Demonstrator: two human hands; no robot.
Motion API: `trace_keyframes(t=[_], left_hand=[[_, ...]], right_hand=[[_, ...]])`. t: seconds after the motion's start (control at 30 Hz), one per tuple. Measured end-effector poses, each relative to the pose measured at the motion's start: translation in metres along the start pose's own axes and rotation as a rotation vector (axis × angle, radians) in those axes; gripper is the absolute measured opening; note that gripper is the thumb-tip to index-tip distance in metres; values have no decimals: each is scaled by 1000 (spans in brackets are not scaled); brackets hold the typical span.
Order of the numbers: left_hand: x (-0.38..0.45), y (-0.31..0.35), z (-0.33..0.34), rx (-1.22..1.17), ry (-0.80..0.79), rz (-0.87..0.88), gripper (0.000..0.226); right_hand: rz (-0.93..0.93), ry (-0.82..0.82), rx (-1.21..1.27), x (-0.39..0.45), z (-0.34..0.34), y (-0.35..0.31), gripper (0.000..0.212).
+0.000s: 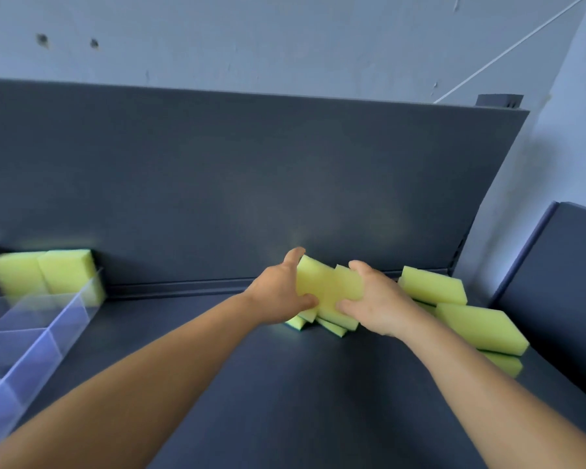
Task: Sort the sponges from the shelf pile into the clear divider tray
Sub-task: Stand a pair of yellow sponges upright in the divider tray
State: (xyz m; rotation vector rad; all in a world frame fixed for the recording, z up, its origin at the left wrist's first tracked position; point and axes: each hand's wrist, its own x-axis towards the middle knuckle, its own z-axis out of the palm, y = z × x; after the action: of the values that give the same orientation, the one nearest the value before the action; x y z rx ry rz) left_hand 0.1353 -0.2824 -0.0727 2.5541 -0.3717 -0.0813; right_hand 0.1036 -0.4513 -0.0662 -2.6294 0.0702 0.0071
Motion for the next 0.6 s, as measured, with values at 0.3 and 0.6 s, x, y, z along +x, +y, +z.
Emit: trace_keyframes(t=[0.3, 0.6], left_hand=[[-32, -25, -39, -124, 122, 47, 76], [-84, -67, -112, -79, 273, 45, 37]], right_hand=[[-102, 143, 209, -9, -4, -35, 59], [-301, 206, 297, -28, 11, -112, 31]])
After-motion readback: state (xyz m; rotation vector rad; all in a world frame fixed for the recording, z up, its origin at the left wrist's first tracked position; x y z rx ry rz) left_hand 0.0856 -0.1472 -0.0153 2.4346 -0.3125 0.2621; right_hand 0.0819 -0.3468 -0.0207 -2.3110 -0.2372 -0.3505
